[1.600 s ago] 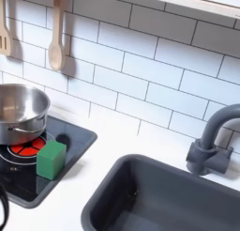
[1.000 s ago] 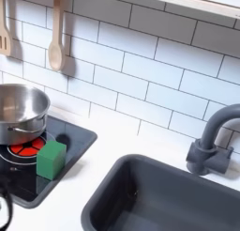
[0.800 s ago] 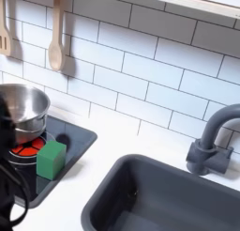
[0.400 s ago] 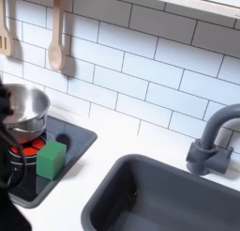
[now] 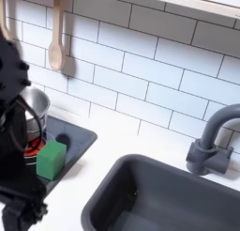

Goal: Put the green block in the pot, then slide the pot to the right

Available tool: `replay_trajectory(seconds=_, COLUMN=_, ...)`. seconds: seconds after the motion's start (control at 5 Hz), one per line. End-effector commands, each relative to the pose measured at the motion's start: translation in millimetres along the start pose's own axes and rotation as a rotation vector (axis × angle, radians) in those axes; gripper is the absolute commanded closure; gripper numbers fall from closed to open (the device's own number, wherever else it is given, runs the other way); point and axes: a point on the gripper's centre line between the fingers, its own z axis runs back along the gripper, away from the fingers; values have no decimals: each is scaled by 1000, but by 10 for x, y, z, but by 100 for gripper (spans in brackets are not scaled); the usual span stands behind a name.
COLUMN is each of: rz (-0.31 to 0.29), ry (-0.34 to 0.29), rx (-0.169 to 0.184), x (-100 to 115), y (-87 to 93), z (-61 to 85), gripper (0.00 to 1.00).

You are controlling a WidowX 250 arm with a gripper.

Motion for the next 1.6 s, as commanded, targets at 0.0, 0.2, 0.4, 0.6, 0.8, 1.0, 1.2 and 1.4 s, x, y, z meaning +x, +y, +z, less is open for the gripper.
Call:
replay_trajectory(seconds=0.0, rz=-18, ry=-6, rx=9, x=232, y=92, z=-50, gripper=0)
replay_trajectory(seconds=0.2, rz=-29, ry=-10, rx=6, x=346, y=126, z=-75, gripper=0)
replay_trajectory(seconds=0.4, rz=-24, ry=-19, rx=9, x=481, y=174, z=-83, gripper=0)
replay_trajectory(seconds=0.6, rz=-9, ry=-19, rx=11, x=618, y=219, z=-109, gripper=0)
replay_trajectory(seconds=0.8, rz=-8, ry=-15, rx=14, x=716, y=247, z=-139, gripper=0)
replay_trajectory(seconds=1.0, rz=-2, ry=-16, rx=15, x=818, y=284, z=-184, gripper=0)
replay_trajectory(seconds=1.2, rz=-2, ry=-15, rx=19, x=922, y=315, z=-232, gripper=0)
replay_trajectory(seconds=1.4, rz=-1, ry=-15, rx=21, x=1006, y=335, z=-280, gripper=0)
